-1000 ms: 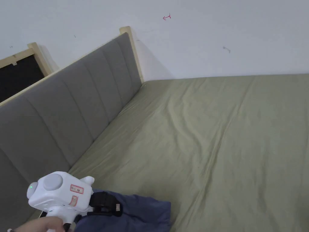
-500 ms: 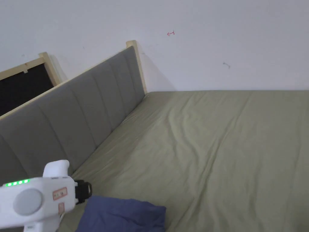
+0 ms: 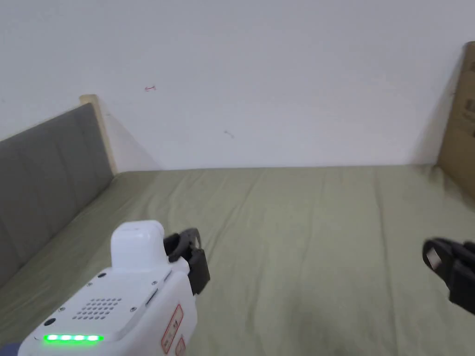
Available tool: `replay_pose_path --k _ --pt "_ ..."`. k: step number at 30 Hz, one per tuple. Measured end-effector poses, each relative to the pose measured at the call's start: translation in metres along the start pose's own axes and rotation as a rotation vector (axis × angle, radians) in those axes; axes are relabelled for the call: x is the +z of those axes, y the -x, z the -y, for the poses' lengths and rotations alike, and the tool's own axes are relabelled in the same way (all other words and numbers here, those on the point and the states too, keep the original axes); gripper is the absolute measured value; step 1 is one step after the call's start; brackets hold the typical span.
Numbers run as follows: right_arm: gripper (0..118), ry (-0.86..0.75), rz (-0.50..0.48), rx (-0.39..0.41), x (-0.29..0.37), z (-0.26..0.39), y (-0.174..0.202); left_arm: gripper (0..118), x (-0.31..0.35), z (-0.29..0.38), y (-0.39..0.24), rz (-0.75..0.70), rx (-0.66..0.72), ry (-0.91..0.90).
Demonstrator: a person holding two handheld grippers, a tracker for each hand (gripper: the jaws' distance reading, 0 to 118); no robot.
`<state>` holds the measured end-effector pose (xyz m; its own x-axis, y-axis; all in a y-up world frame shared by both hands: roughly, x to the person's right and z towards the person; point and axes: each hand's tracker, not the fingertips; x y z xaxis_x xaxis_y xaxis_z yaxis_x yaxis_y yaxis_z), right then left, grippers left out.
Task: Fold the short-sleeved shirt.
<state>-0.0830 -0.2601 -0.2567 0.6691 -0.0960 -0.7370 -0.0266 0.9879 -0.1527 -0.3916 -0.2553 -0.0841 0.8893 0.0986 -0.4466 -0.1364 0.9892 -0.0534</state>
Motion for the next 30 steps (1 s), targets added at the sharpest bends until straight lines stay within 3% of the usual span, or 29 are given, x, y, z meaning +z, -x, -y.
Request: replay_pose_path --k 1,5,10,11,13,14,15,17,21,30 --pt "4 -0.079 0.015 0.017 0.004 -0.009 0.002 0 0.000 -0.005 -0.011 -0.059 -0.028 -0.031" --pt "4 -0.271 0.144 0.053 0.007 -0.018 0.003 0 0.008 -0.009 -0.043 -0.012 -0.041 -0.189" --pt "4 -0.212 0.243 0.042 0.006 0.001 -0.004 3 0.005 0.006 -0.073 -0.055 -0.077 -0.213" --pt "7 -0.197 0.263 0.037 0.007 0.005 -0.006 13 0.006 0.009 -0.073 -0.022 -0.076 -0.202" --pt "46 -0.192 0.294 0.017 0.010 0.013 -0.010 67 0.008 0.012 -0.073 0.056 -0.067 -0.158" --pt "65 -0.199 0.296 0.005 0.013 0.017 -0.012 101 0.008 0.012 -0.074 0.088 -0.056 -0.133" --pt "91 -0.207 0.290 -0.001 0.018 0.018 -0.013 118 0.005 0.013 -0.076 0.100 -0.048 -0.099" --pt "109 -0.212 0.283 -0.010 0.022 0.019 -0.015 118 0.005 0.018 -0.077 0.080 -0.041 -0.089" --pt "117 -0.240 0.315 0.061 0.029 0.014 -0.009 118 -0.003 0.021 -0.083 0.092 -0.009 -0.027" --pt "118 -0.240 0.328 0.068 0.032 0.015 -0.005 118 0.014 0.023 -0.084 0.019 -0.034 -0.091"
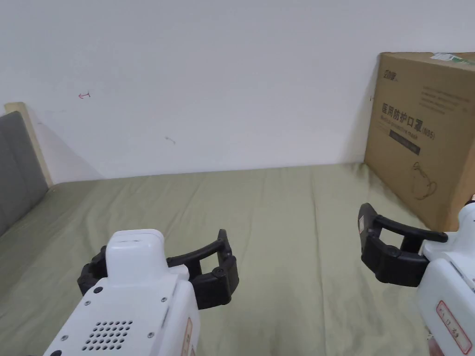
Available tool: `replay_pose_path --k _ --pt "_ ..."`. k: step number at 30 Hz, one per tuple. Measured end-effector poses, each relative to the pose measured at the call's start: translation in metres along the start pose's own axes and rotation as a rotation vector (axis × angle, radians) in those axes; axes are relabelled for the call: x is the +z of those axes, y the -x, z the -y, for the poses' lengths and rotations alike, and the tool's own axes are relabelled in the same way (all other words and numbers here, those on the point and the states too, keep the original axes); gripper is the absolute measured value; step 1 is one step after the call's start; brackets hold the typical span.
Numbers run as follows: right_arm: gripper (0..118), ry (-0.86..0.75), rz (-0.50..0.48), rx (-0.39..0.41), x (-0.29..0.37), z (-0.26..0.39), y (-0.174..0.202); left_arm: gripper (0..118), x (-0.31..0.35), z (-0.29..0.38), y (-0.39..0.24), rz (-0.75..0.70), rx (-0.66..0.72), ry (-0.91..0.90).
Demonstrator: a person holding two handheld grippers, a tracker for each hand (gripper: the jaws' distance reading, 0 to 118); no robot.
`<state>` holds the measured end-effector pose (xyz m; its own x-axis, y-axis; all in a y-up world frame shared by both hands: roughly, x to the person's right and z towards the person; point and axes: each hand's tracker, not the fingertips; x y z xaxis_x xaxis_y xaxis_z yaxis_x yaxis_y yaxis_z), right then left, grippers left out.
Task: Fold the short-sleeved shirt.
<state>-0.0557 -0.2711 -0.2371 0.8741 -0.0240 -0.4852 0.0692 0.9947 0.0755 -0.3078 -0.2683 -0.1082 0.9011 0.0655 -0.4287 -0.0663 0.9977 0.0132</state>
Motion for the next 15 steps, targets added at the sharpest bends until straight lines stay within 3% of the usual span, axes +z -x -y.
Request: replay_pose_path --k 15 --pt "118 0.074 -0.061 0.035 -0.005 0.004 0.018 117 -0.004 -0.019 0.007 -0.076 0.075 0.034"
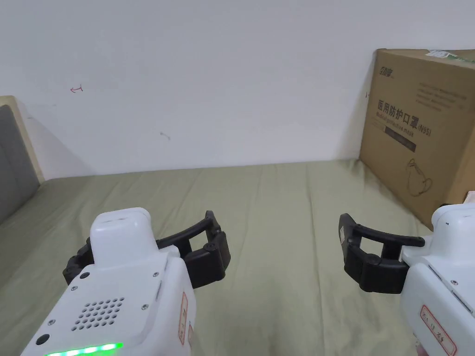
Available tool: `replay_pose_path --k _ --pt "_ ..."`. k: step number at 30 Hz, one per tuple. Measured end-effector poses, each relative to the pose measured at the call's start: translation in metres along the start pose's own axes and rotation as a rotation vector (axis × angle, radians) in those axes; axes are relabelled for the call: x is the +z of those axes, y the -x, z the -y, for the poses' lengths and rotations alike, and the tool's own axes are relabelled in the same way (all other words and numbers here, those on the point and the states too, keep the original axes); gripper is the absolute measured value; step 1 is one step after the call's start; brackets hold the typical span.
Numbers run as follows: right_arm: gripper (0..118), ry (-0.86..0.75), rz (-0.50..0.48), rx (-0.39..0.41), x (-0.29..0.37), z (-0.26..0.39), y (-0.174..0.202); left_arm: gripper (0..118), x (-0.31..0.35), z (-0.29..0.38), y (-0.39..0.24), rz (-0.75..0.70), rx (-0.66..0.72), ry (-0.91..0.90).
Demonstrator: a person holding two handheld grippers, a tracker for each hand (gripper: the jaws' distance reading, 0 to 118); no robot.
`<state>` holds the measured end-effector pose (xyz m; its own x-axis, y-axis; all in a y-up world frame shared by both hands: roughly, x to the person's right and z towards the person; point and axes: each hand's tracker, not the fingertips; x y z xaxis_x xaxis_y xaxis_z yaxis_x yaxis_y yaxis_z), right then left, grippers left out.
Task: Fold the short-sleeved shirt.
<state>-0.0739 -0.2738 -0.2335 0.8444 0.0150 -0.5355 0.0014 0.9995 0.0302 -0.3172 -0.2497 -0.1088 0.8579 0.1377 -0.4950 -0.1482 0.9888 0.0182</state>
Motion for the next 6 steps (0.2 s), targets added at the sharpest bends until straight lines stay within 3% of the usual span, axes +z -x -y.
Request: replay_pose_path --k 6 --pt "118 0.018 -0.002 -0.027 -0.0006 0.0025 -0.0002 115 -0.0070 0.0025 0.0031 -0.048 0.002 0.030"
